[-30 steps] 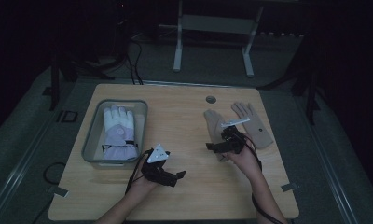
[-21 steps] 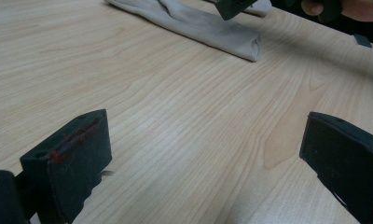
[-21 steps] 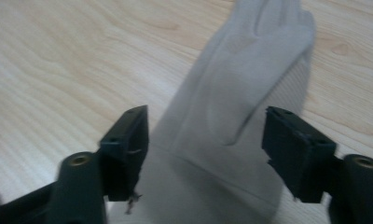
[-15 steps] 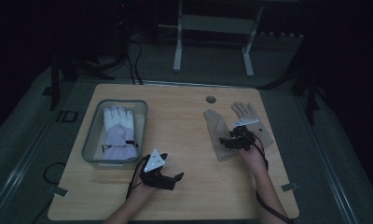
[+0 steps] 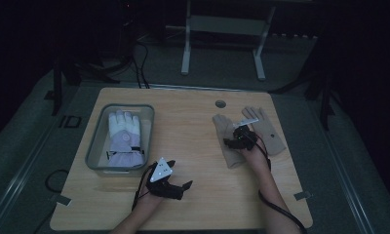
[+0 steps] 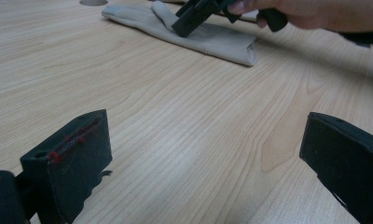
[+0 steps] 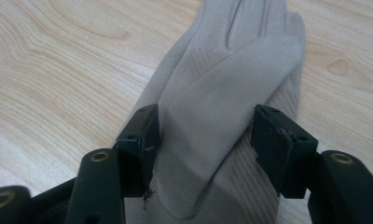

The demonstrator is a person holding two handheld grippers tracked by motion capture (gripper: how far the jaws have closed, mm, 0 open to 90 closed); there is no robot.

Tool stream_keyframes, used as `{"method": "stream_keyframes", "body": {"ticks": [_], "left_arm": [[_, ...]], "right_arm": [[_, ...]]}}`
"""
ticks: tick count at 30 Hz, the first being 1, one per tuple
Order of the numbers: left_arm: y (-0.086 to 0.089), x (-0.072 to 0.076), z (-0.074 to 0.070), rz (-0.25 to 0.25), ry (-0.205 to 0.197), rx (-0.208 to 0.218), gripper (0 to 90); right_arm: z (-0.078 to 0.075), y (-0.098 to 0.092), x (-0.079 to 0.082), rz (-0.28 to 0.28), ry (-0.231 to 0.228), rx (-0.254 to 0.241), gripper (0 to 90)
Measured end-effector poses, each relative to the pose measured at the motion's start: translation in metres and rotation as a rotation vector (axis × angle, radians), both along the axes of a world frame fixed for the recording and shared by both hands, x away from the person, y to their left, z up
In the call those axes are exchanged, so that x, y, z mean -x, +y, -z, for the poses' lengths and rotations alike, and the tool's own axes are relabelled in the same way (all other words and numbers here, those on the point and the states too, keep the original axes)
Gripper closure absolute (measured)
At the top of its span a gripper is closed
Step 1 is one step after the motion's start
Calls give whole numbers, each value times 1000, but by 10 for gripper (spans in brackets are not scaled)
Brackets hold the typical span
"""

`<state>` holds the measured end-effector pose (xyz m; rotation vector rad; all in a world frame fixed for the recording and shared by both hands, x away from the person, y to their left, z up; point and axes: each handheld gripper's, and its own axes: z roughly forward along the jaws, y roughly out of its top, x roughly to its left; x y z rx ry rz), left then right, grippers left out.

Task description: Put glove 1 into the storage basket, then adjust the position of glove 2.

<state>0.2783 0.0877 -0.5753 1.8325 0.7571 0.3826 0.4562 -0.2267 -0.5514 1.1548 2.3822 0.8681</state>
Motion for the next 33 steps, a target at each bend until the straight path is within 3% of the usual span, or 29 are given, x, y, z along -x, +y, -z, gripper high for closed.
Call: {"method": "stream_keyframes", "body": {"ticks": [3, 5, 8, 10, 18, 28, 33], "left_arm": [[1, 0, 0, -8, 0, 8, 23], [1, 1, 0, -9, -7, 11, 23], [1, 1, 0, -10, -12, 8, 23], [1, 2, 0, -11, -14, 7, 23], [1, 2, 0, -14, -17, 10, 23], [1, 3, 0, -20, -26, 14, 23], [1, 3, 0, -22, -29, 10, 23]], "right_arm": [[1, 1, 2, 1, -10, -7, 521], [-1, 2, 4, 14, -5, -1, 717], [-4, 8, 6, 81, 26, 4, 773], [-7, 11, 7, 102, 31, 4, 791], [-31, 31, 22, 151, 28, -123, 803], [-60, 72, 43, 133, -1, -240, 806], [-61, 86, 49, 175, -29, -276, 806]]}}
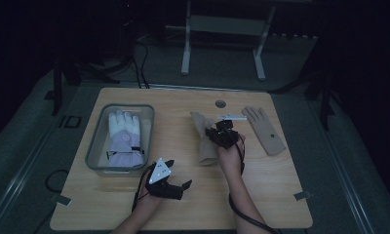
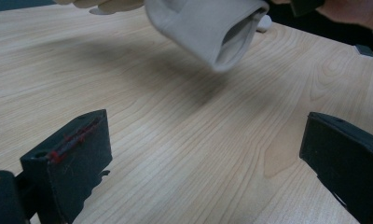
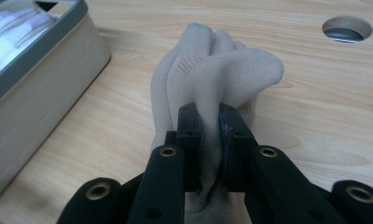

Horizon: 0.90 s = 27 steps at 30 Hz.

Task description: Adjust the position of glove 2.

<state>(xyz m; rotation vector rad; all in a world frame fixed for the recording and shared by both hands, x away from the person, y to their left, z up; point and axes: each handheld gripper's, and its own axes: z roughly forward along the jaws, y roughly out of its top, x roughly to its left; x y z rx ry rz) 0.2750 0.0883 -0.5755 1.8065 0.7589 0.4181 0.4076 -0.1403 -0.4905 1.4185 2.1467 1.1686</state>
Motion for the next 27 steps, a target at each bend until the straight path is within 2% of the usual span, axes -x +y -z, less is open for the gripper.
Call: {"method": "stream_keyframes", "body": {"ticks": [3, 5, 10, 12, 13, 15, 18, 20, 24, 27], "left_arm": [[0, 0, 0, 1, 0, 1, 23], [1, 0, 0, 0, 0, 2, 23], [1, 0, 0, 1, 2, 8, 23], [1, 0, 0, 2, 2, 7, 22], [1, 0, 0, 2, 1, 6, 22], [1, 0, 0, 2, 1, 4, 22], [1, 0, 0, 2, 0, 4, 22], [1, 0, 0, 2, 1, 4, 23], [1, 0, 0, 3, 1, 5, 23], [1, 0, 0, 5, 2, 8, 23]], "right_arm": [[11, 5, 0, 36, 13, -23, 805], [21, 9, -2, 32, 34, -32, 804], [47, 15, -6, 43, 90, 24, 790], [54, 18, -5, 31, 111, 38, 738], [57, 19, -5, 24, 113, 43, 685], [60, 22, -3, 13, 119, 46, 642], [64, 25, -1, 1, 106, 79, 610], [65, 24, 0, 3, 108, 71, 590], [60, 24, 1, -19, 115, 59, 513], [54, 24, 5, -51, 107, 81, 480]]}}
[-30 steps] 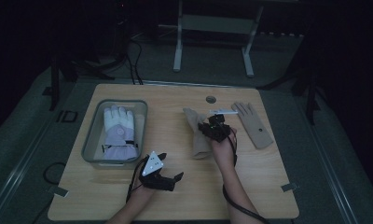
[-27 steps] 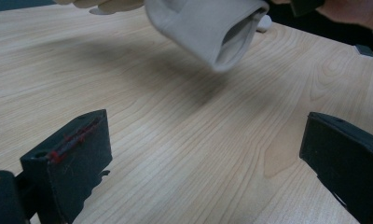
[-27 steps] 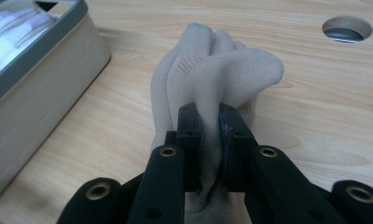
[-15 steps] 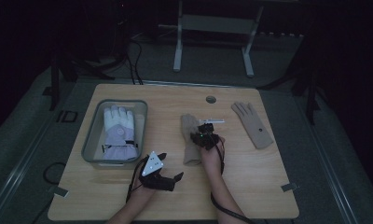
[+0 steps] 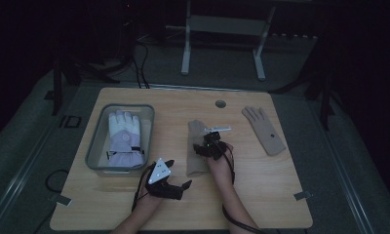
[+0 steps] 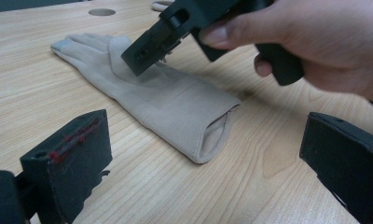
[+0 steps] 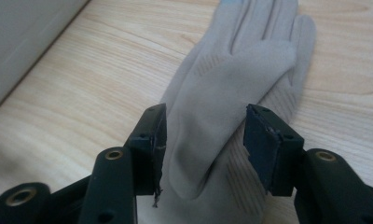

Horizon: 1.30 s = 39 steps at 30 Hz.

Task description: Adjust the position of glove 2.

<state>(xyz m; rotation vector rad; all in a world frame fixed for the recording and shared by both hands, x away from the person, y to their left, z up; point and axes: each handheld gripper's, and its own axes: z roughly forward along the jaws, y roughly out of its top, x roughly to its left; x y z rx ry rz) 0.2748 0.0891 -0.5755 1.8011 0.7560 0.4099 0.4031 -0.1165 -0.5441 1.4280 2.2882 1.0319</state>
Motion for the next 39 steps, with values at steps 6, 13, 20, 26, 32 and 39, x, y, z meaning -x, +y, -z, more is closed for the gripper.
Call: {"method": "stream_keyframes", "body": {"ticks": [6, 13, 20, 26, 32, 39], "left_arm": [[0, 0, 0, -1, 1, 1, 23], [1, -1, 0, -2, 8, 5, 23], [1, -1, 0, -4, 10, 3, 23], [1, -2, 0, -4, 15, 11, 23], [1, -1, 0, -6, 11, 6, 23], [1, -2, 0, -9, 19, 13, 23]], "right_arm": [[-20, -17, 3, -28, -36, -1, 456], [-44, -57, 1, -31, -93, 32, 452], [-57, -101, 0, 3, -142, -3, 453], [-65, -137, -1, 4, -188, 18, 453], [-69, -168, -6, 27, -188, 46, 461], [-77, -198, -18, 88, -204, 78, 460]]}}
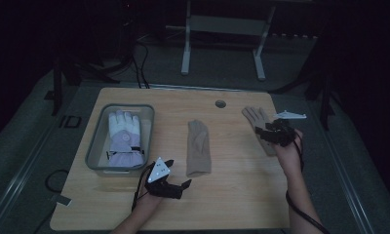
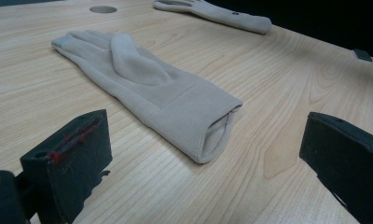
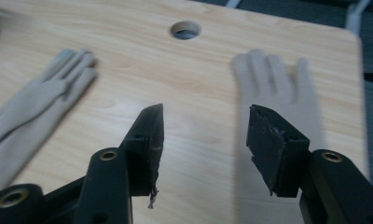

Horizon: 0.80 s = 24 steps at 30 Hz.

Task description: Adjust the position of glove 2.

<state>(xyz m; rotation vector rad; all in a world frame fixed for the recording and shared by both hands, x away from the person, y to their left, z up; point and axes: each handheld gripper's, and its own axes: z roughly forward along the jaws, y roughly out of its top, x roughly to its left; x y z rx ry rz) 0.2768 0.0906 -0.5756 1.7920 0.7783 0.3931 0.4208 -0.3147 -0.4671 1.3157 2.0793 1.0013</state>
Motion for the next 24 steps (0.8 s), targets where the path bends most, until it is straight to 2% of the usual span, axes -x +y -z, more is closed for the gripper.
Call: {"method": "stream_keyframes", "body": {"ticks": [6, 13, 17, 19, 21, 24], "left_arm": [[1, 0, 0, -4, 1, 5, 23], [1, 0, 0, -9, 5, 6, 23], [2, 0, 0, -10, 8, 9, 23], [2, 0, 0, -11, 9, 12, 23], [2, 0, 0, -10, 9, 13, 23], [2, 0, 0, -9, 11, 13, 23]], "right_arm": [[-1, -12, -16, 15, 6, 17, 460], [14, -26, -41, 63, 37, 30, 478], [28, -31, -58, 88, 80, 51, 478], [35, -33, -66, 92, 108, 39, 478], [45, -35, -73, 96, 143, 60, 486], [56, -36, -79, 104, 168, 73, 484]]}}
